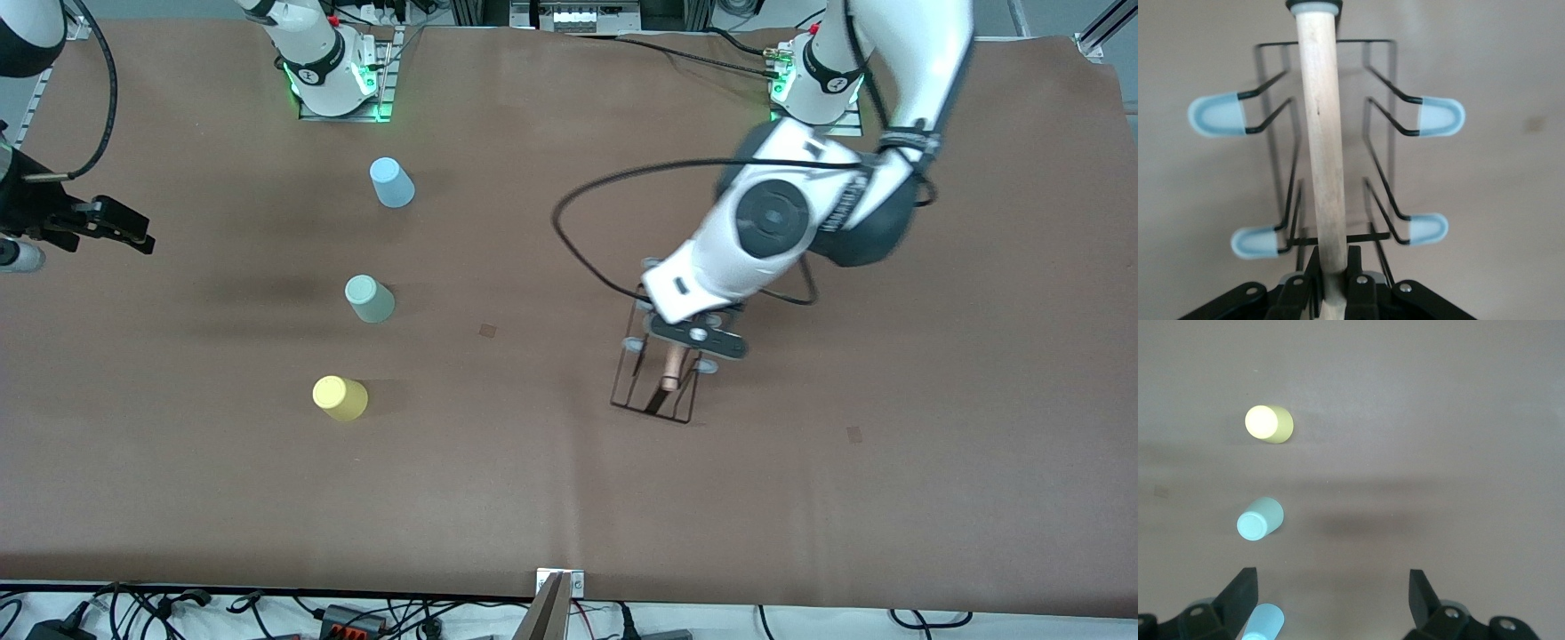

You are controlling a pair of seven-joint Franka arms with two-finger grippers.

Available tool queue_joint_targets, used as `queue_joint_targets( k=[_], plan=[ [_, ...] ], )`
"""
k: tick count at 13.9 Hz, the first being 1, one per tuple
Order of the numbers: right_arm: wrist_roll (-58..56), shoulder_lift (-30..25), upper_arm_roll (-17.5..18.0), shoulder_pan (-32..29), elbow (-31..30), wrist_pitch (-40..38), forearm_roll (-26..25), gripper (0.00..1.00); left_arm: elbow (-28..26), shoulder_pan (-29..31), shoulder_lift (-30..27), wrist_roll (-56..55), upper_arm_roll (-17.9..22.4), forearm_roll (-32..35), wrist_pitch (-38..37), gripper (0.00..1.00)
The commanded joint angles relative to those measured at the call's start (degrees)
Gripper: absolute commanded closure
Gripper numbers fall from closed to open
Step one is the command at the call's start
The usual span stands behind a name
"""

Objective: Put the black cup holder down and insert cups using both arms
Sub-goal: 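Lift and carry the holder toward the table middle with the left gripper, then lower the holder onto the table while the right gripper reaches the cups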

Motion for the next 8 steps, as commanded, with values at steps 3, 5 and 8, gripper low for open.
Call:
queue_joint_targets(
  k=[3,5,8],
  plan=[
    [-0.48,3.69,0.39,2.17,-0.15,-1.22,0.61,0.00,11.86,-8.07,9.42,-10.26,0.71,-1.23,5.65,0.99],
    [-0.03,5.01,0.40,4.90,-0.15,-0.78,0.61,0.00,12.40,-10.53,11.27,-13.68,0.71,-1.23,9.96,0.99],
    [1.53,7.12,0.40,7.37,-0.41,-0.34,0.78,0.00,12.40,-13.61,13.65,-21.07,0.71,-1.32,15.76,0.99]
  ],
)
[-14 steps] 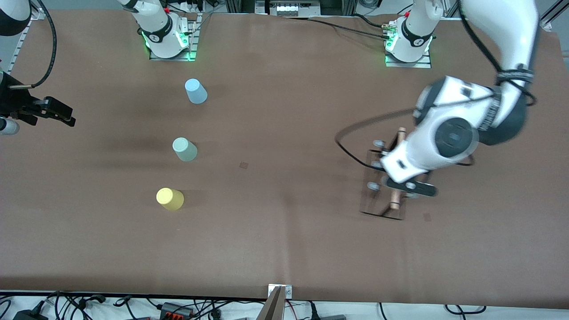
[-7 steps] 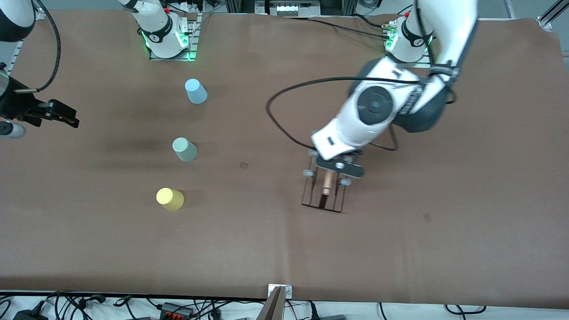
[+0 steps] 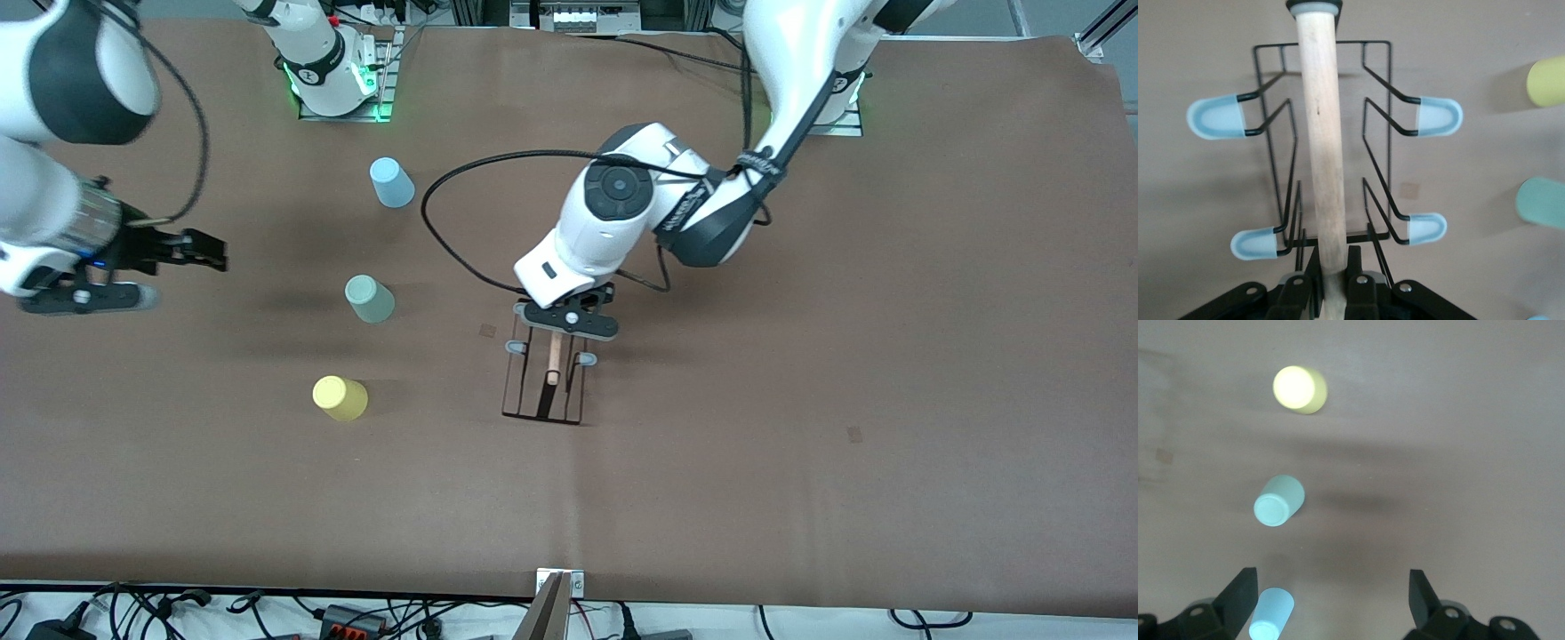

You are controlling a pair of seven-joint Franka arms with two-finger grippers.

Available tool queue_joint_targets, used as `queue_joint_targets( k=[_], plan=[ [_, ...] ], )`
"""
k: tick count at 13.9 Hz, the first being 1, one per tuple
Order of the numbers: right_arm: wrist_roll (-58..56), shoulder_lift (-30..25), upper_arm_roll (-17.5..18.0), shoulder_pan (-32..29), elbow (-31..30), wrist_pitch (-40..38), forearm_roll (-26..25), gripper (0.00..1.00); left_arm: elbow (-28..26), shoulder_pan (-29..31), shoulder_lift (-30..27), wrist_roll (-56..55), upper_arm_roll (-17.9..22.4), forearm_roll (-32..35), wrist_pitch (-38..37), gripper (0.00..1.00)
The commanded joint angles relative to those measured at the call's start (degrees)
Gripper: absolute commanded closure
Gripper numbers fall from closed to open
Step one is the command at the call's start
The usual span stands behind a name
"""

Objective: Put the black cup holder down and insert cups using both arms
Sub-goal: 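Lower the holder onto the table while the right gripper reaches the cups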

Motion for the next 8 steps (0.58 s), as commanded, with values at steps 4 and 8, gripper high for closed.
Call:
queue_joint_targets(
  k=[4,8],
  plan=[
    [2.06,5.00,-0.09,0.75,-0.15,-0.41,0.90,0.00,3.16,-3.53,1.69,-5.12,0.59,-3.93,1.03,0.99],
    [2.15,6.85,-0.09,0.84,-0.85,-2.17,5.46,0.00,2.72,-4.59,1.95,-6.00,0.59,-6.66,1.03,0.99]
  ],
)
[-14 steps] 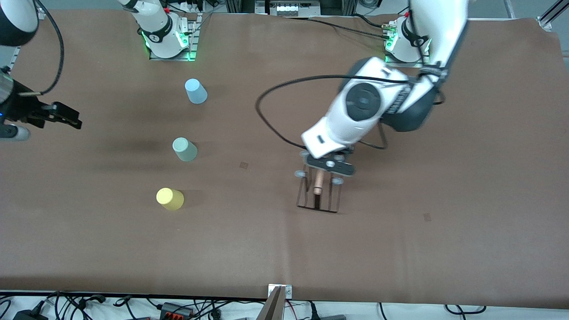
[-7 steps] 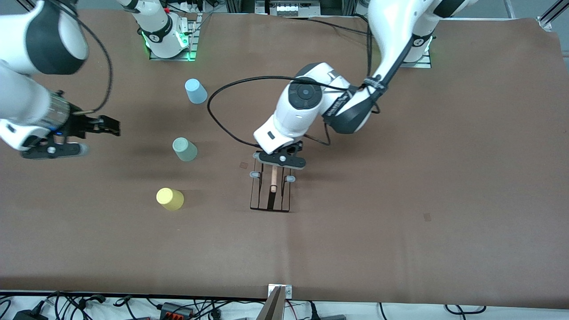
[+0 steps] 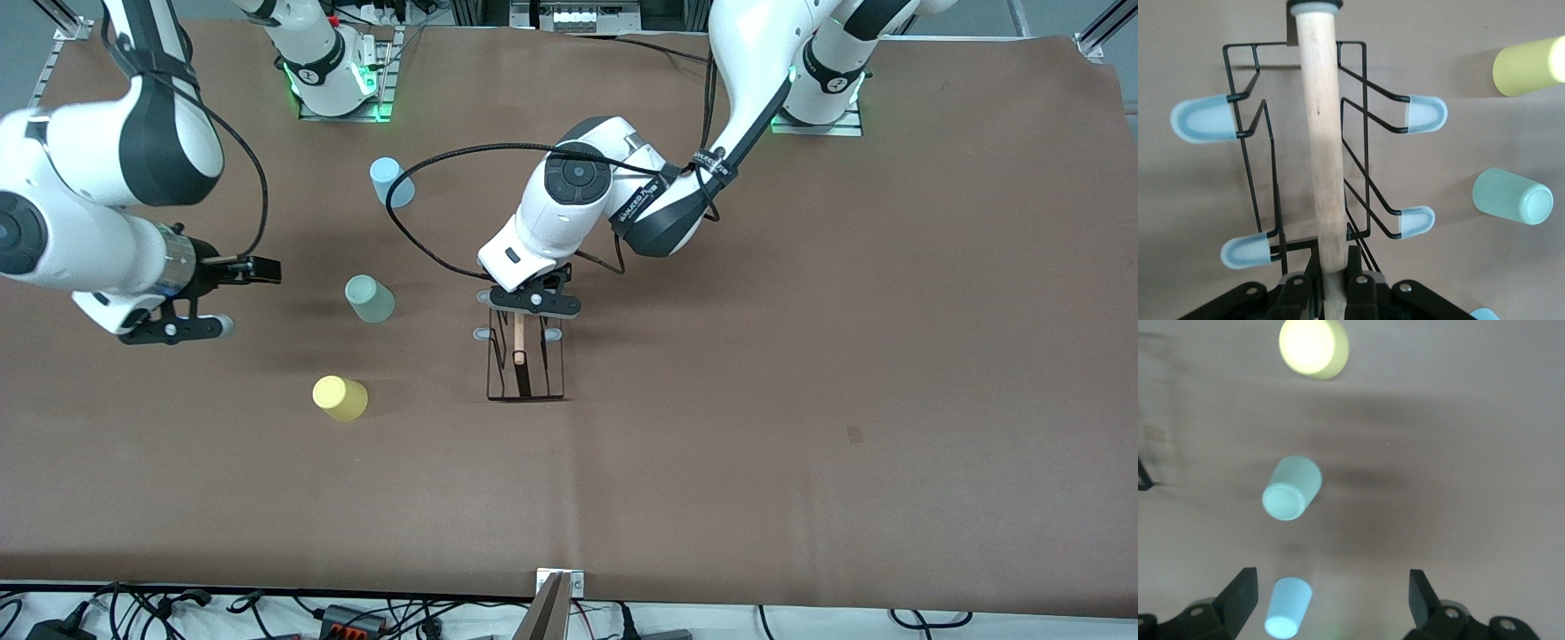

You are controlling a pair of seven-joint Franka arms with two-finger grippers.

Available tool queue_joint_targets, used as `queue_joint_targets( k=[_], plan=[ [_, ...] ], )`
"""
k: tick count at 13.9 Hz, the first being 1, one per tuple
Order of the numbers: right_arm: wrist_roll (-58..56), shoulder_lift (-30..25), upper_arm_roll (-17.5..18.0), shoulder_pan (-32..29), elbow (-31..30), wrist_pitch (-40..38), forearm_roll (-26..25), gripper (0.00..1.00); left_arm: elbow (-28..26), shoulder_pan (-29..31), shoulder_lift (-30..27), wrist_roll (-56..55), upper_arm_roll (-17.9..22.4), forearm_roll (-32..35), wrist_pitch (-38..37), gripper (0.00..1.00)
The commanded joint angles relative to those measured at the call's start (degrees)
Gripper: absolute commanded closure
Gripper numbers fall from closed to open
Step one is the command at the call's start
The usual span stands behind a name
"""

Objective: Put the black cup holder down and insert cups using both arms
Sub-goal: 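Lower the holder onto the table while the right gripper reaches the cups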

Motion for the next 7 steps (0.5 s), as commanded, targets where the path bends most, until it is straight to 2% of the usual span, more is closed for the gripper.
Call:
queue_joint_targets(
  k=[1,3,7],
  plan=[
    [1.33,0.03,0.06,0.14,-0.40,-1.16,1.68,0.00,1.11,-1.77,0.57,-1.39,0.60,-2.62,-0.60,0.99],
    [5.80,1.25,0.15,1.19,-0.40,-1.25,1.68,0.00,1.02,-1.77,1.72,-2.62,0.60,-4.28,-0.60,0.99],
    [6.78,4.85,0.15,2.42,-0.57,-0.55,1.77,0.00,0.84,-1.95,3.56,-2.54,0.68,-4.82,-0.34,0.96]
  ],
)
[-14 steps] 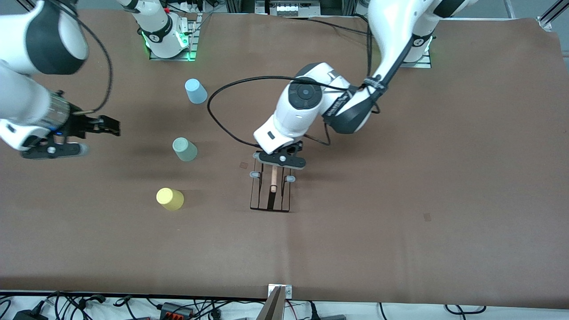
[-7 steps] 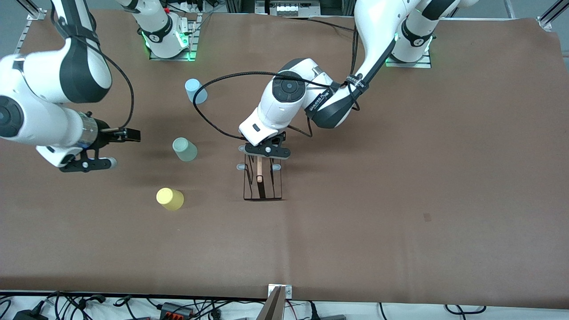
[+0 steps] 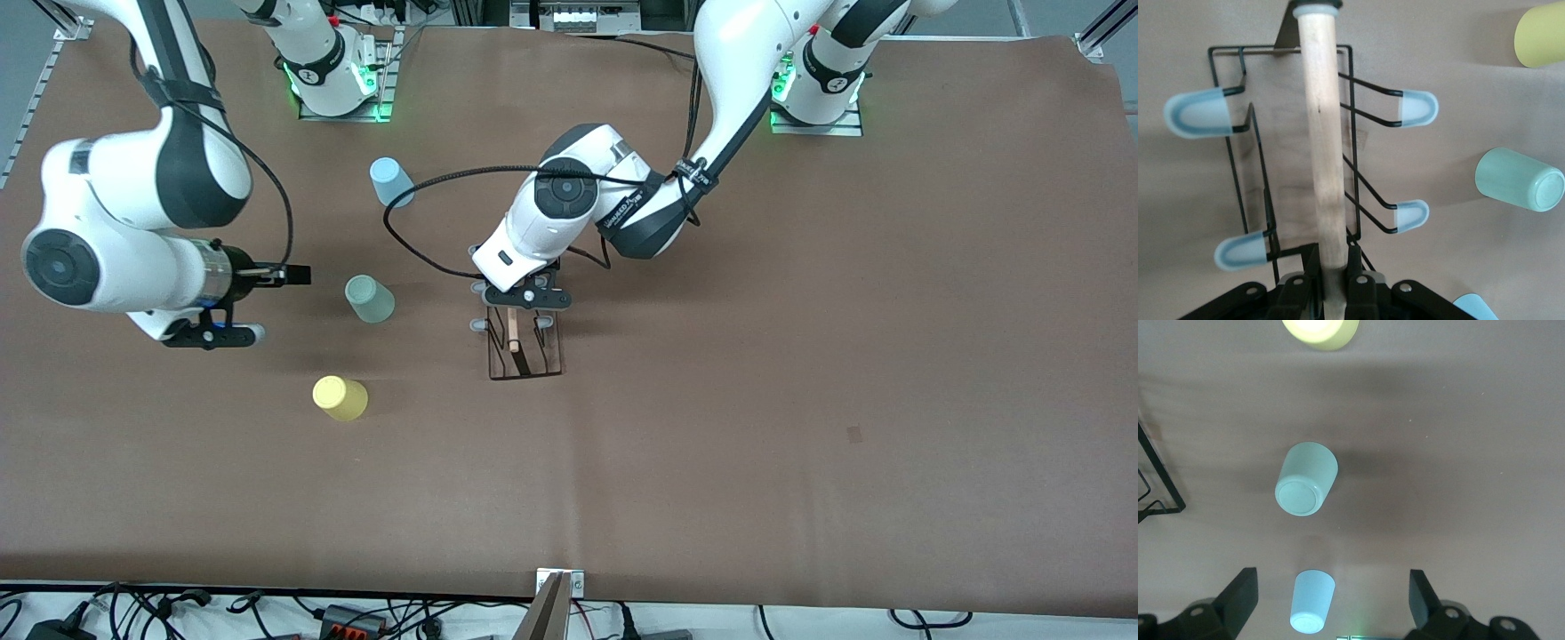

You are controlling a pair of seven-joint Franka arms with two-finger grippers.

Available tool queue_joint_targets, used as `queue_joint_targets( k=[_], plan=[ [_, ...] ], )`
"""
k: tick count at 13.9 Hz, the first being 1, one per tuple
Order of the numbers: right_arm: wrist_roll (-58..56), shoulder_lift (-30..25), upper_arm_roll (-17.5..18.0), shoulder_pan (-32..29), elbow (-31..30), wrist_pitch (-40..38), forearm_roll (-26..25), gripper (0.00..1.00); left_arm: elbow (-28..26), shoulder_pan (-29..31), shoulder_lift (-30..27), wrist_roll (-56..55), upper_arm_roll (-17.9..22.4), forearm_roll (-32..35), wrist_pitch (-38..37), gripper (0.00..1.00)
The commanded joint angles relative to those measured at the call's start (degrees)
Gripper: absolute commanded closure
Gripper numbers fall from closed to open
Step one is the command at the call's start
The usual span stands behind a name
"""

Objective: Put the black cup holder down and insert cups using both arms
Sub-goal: 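Open the left gripper while the right gripper descends to the teal cup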

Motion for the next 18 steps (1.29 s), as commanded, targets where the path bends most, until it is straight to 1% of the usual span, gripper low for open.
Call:
queue_joint_targets(
  k=[1,2,3,4,5,7,9,10,11,12,13,14,15,16,18],
  plan=[
    [0.97,2.53,0.03,1.87,-0.47,0.85,0.80,0.00,1.01,-0.60,1.17,-0.17,0.57,-0.82,-0.14,0.91],
    [1.31,2.89,0.03,2.50,-1.17,1.81,0.80,0.00,1.01,-0.60,1.17,-0.09,1.01,-0.55,-0.06,0.76],
    [1.93,2.72,0.03,2.85,-2.65,3.30,0.80,0.00,1.19,-0.42,1.00,0.00,1.10,-0.38,-0.05,0.69],
    [2.11,2.37,0.03,2.85,-4.41,5.14,0.80,0.00,1.19,-0.16,0.47,0.09,1.36,-0.03,-0.58,0.56],
    [2.11,2.19,0.03,2.85,-5.91,7.07,0.80,0.00,1.27,0.02,-0.32,0.09,1.71,1.63,-0.76,0.51],
    [2.20,2.19,0.03,2.85,-8.19,9.98,0.89,0.00,1.97,1.76,-2.16,0.26,1.72,2.35,-4.42,0.49],
    [4.38,2.19,0.12,3.38,-10.39,12.70,0.97,0.00,1.98,4.92,-5.14,0.53,1.45,2.35,-8.04,0.38],
    [5.44,2.28,0.12,3.99,-11.19,13.59,0.97,0.00,1.80,7.03,-6.90,1.57,1.54,2.52,-8.57,0.38],
    [7.02,2.37,0.12,4.95,-11.98,14.73,0.97,0.00,1.54,8.53,-7.52,2.80,1.45,2.61,-9.01,0.38],
    [8.60,2.54,0.12,5.66,-12.86,15.87,0.97,0.00,1.54,10.28,-8.14,3.60,1.71,2.70,-10.50,0.34],
    [9.05,2.54,0.12,6.36,-13.91,17.19,0.97,0.00,1.54,12.22,-8.41,3.61,1.80,2.79,-11.99,0.22],
    [9.14,2.46,0.12,6.72,-15.22,18.50,0.97,0.00,1.54,14.24,-8.67,3.95,1.89,2.87,-13.05,0.16],
    [9.14,2.63,0.12,6.72,-16.37,19.74,0.97,0.00,1.36,16.52,-9.98,5.87,1.80,4.27,-15.24,0.07],
    [9.14,2.80,0.12,6.72,-16.90,20.62,0.97,0.00,1.36,18.02,-10.95,8.41,1.72,6.46,-18.04,0.00],
    [9.23,3.24,0.12,6.98,-17.35,21.15,0.97,0.00,1.36,21.88,-13.41,12.38,1.80,8.32,-24.63,0.00]
  ],
)
